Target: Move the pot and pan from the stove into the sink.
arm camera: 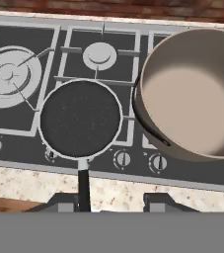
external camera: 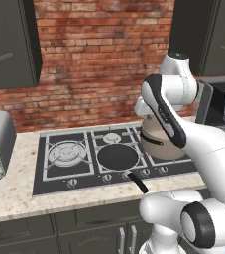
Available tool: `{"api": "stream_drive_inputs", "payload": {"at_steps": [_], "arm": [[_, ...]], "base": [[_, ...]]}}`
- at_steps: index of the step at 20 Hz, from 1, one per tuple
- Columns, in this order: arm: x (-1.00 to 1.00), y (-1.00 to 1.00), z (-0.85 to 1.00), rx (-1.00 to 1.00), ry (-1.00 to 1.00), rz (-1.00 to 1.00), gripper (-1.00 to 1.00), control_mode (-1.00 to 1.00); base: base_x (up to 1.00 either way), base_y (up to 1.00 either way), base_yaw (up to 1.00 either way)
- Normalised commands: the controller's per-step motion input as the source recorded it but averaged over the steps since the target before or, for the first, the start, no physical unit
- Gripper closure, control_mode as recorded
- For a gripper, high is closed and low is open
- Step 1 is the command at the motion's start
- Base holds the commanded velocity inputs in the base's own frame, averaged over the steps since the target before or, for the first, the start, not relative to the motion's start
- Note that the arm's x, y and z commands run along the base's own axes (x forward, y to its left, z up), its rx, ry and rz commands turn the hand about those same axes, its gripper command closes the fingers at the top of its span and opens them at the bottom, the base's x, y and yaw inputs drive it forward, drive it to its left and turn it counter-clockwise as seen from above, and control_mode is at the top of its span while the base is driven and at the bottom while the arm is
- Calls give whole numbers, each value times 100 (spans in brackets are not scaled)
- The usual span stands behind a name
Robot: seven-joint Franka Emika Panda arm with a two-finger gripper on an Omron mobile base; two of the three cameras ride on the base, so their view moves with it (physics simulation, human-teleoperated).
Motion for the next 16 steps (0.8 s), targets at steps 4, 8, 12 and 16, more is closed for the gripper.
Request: {"api": "stream_drive_inputs", "payload": {"at_steps": [4,8,12,16], "arm": [[-12,0,0,0,0,0,-100,-100],[-40,3,-4,0,0,2,-100,-100],[-49,6,-7,0,0,5,-100,-100],[-51,4,-9,0,0,6,-100,-100]], "base": [[0,0,0],[0,0,0],[0,0,0],[0,0,0]]}}
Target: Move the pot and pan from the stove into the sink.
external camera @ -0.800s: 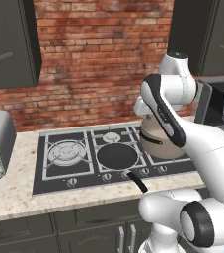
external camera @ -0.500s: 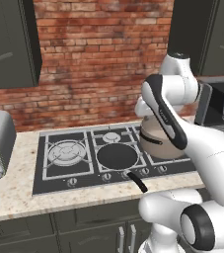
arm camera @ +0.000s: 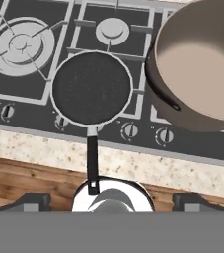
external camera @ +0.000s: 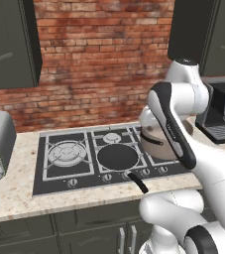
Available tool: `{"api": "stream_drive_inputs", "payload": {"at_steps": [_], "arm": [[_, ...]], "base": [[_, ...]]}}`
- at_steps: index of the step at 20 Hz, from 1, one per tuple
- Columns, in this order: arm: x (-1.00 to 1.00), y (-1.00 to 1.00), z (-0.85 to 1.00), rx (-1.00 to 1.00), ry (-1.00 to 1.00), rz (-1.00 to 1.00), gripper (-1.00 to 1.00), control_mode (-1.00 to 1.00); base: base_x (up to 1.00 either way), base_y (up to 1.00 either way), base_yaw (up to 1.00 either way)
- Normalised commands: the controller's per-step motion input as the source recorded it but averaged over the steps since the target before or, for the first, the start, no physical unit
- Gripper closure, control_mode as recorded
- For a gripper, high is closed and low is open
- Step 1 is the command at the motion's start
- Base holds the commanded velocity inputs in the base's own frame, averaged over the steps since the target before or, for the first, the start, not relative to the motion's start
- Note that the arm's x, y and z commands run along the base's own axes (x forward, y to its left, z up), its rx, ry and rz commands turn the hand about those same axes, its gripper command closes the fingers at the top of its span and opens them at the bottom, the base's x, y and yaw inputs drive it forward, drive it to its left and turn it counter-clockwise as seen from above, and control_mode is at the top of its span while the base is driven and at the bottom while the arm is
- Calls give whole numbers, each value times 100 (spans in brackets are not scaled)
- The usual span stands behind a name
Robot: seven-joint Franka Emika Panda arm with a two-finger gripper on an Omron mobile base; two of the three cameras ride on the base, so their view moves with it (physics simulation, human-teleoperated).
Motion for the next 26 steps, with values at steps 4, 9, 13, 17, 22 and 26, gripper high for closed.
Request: {"api": "stream_drive_inputs", "payload": {"at_steps": [4,9,13,17,22,26], "arm": [[-45,11,-12,0,0,6,-100,-100],[-27,24,-19,-1,2,4,-100,-100],[-2,6,-3,0,0,1,-100,-100],[0,0,-8,0,1,0,-100,-100],[0,1,-32,0,2,0,-100,-100],[0,7,-40,0,4,0,-100,-100]], "base": [[0,0,0],[0,0,0],[0,0,0],[0,0,0],[0,0,0],[0,0,0]]}}
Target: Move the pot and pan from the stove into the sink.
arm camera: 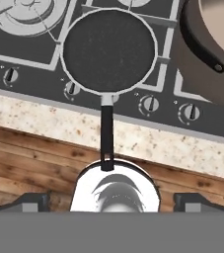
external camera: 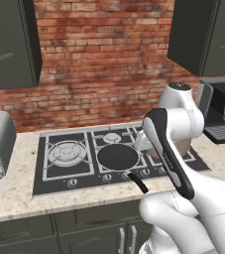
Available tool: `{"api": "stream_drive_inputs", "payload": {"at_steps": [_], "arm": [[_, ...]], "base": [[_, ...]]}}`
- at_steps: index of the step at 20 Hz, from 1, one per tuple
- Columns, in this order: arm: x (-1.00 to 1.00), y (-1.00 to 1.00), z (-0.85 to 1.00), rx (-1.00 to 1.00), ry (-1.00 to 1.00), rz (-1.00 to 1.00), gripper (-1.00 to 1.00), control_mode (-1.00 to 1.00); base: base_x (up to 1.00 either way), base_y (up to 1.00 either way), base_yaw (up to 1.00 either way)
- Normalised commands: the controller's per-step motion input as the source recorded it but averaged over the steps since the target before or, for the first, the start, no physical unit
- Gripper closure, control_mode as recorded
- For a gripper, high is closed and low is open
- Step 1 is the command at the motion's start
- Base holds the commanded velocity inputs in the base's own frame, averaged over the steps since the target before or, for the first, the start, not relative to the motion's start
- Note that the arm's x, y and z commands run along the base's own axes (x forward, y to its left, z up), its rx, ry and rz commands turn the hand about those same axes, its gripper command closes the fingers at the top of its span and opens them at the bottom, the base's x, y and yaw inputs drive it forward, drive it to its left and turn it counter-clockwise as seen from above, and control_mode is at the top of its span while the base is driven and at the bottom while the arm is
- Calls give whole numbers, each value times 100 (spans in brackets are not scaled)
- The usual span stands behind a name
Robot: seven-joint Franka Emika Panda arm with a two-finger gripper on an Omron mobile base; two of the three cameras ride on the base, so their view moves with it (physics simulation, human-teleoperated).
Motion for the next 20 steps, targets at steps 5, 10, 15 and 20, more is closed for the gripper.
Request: {"api": "stream_drive_inputs", "payload": {"at_steps": [5,10,15,20], "arm": [[0,8,-45,0,5,0,-100,-100],[0,9,-48,0,5,0,-100,-100],[1,8,-49,-1,3,0,-100,-100],[7,8,-50,-1,0,0,-100,-100]], "base": [[0,0,0],[0,0,0],[0,0,0],[0,0,0]]}}
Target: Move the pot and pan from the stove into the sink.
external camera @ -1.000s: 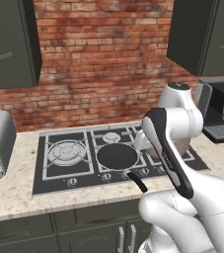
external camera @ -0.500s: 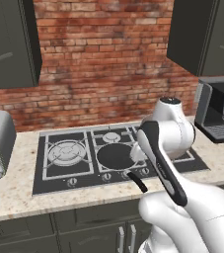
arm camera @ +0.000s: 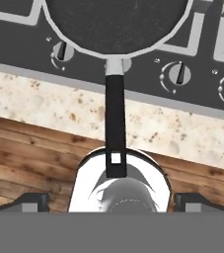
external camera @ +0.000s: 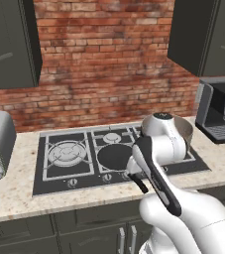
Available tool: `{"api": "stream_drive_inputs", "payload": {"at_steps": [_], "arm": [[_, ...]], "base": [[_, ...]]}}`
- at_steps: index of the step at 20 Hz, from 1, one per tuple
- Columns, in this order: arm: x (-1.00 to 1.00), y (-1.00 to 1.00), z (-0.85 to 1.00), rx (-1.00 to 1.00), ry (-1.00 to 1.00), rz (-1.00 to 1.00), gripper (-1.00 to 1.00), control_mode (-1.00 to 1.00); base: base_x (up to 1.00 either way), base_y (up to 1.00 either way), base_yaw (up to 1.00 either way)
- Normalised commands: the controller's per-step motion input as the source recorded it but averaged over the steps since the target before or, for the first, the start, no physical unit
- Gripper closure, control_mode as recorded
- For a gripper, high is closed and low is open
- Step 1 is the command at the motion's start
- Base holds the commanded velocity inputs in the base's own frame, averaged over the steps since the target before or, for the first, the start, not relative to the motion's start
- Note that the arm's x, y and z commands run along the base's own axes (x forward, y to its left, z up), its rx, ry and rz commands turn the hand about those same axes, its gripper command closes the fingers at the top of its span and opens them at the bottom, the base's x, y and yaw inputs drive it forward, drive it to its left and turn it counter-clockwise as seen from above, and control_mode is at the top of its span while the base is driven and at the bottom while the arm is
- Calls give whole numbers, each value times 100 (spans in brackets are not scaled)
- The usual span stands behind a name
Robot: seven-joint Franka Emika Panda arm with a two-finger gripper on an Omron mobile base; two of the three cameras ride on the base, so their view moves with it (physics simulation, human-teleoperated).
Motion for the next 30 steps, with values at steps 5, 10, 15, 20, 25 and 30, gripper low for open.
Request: {"api": "stream_drive_inputs", "payload": {"at_steps": [5,10,15,20,25,30], "arm": [[16,9,-51,-1,0,0,-100,-100],[33,18,-43,0,-4,0,-100,-100],[33,5,-31,0,-3,0,-100,-100],[12,0,-17,0,-1,1,-100,-100],[4,-42,-23,0,0,0,-100,-100],[0,-9,-4,0,0,0,-100,-100]], "base": [[0,0,0],[0,0,0],[0,0,0],[0,0,0],[0,0,0],[0,0,0]]}}
